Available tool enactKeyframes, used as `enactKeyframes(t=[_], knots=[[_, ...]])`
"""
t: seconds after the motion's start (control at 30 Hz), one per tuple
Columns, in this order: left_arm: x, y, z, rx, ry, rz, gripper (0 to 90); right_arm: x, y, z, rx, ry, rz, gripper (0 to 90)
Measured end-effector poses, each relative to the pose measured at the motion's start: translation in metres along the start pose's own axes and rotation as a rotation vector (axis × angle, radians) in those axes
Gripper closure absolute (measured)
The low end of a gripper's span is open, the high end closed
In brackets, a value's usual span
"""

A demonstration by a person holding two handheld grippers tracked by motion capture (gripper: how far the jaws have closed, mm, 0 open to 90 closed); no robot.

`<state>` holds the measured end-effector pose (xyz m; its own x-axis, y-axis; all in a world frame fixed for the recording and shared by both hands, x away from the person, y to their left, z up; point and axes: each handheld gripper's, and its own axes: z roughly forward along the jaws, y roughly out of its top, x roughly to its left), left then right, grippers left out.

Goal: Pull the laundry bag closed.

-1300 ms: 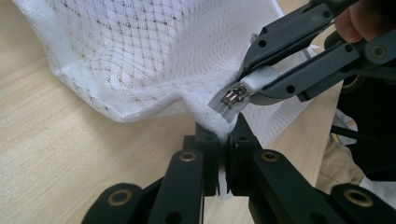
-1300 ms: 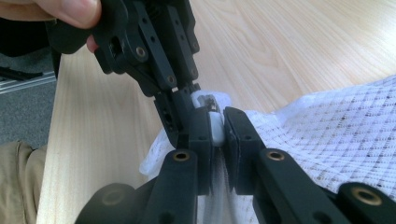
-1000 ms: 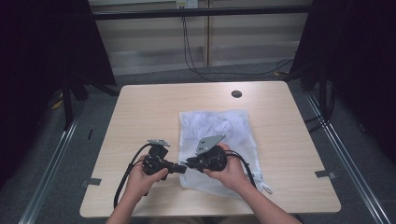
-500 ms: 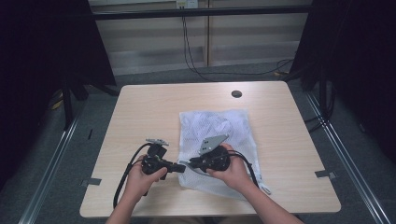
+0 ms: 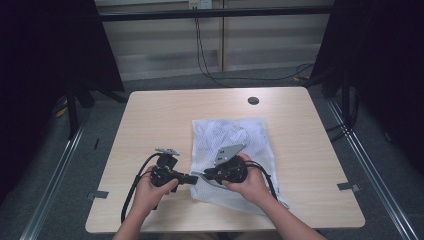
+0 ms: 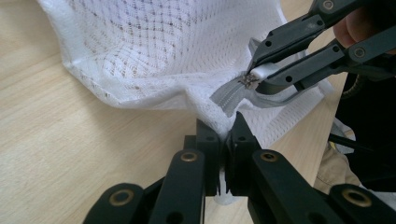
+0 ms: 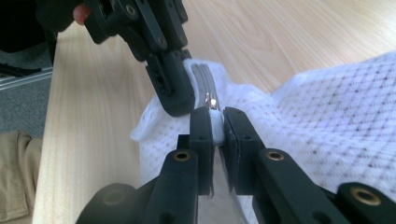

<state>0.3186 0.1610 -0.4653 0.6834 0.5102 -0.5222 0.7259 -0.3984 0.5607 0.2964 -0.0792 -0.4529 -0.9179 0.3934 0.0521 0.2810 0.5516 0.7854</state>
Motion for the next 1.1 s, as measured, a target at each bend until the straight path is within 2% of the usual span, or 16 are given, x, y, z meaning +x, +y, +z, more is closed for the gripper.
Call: enactKeyframes(t=[0.3,0.37,0.4,0.47,0.57,0.63,0.8,0.9,0.93,1.1], knots=[[0.000,0.000,-0.001,0.000,-0.005,-0.004,86.5,-0.001,0.000,-0.004,0.007,0.012,0.029,82.7],[-0.001,0.000,-0.001,-0.003,0.010,-0.003,86.4,-0.001,0.000,-0.004,0.002,0.019,0.035,82.8],[0.000,0.000,-0.001,0.000,-0.004,-0.004,86.5,-0.001,0.000,-0.005,0.002,0.024,0.042,82.8],[0.000,0.000,-0.001,0.001,-0.002,0.002,86.4,-0.002,0.000,-0.005,-0.004,0.032,0.053,82.7],[-0.001,0.000,-0.001,-0.006,-0.003,-0.008,86.4,-0.003,-0.001,-0.004,-0.026,0.036,0.053,82.5],[-0.001,0.000,-0.001,-0.003,0.006,-0.003,86.4,-0.003,-0.001,-0.003,-0.032,0.021,0.045,82.3],[-0.001,0.000,-0.002,0.007,0.004,0.011,86.5,-0.001,-0.001,0.003,-0.028,0.030,0.046,82.1],[-0.001,-0.001,-0.002,-0.004,0.004,0.007,86.5,-0.001,-0.001,0.004,-0.032,0.033,0.055,82.0],[-0.002,0.000,-0.003,-0.006,0.018,0.011,86.5,-0.002,-0.001,0.004,-0.031,0.041,0.056,81.8],[-0.001,0.000,-0.003,-0.002,0.004,0.020,86.5,-0.002,-0.001,0.005,-0.040,0.042,0.064,81.4]])
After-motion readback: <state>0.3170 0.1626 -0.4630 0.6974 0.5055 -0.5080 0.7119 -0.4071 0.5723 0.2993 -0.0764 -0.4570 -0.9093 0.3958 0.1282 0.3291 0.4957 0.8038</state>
